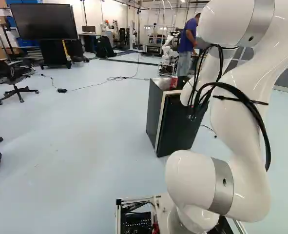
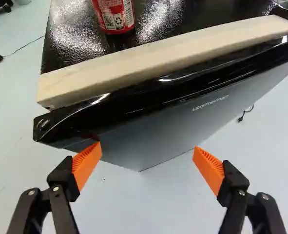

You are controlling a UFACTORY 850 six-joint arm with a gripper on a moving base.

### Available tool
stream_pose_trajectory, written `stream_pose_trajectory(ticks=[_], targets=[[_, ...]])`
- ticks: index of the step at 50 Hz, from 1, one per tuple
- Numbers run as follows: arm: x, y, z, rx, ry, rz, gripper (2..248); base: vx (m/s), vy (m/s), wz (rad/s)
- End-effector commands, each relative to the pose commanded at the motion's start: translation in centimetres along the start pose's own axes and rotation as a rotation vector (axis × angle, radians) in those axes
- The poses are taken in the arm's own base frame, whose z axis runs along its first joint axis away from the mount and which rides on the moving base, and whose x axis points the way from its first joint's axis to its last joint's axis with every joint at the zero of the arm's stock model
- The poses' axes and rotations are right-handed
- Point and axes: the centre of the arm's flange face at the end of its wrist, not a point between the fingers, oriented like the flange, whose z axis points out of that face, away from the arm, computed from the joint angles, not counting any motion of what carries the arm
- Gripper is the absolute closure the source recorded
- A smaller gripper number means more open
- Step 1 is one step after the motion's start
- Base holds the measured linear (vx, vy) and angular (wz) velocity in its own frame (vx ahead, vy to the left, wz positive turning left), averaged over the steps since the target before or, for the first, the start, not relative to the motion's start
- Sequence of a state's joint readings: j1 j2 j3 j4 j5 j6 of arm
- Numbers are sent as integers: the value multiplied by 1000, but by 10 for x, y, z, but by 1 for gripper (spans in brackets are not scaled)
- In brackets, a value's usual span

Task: Grab a drink from the fridge

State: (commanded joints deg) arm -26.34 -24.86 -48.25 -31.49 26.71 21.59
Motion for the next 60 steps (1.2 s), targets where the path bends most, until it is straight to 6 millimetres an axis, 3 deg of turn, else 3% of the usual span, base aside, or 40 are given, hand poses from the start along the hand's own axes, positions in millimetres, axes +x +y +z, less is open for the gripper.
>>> stream_pose_trajectory(ticks=[32,60], targets=[[8,-2,11,6,8,-8,3,0,0,0],[-18,4,-24,-13,-12,20,3,0,0,0]])
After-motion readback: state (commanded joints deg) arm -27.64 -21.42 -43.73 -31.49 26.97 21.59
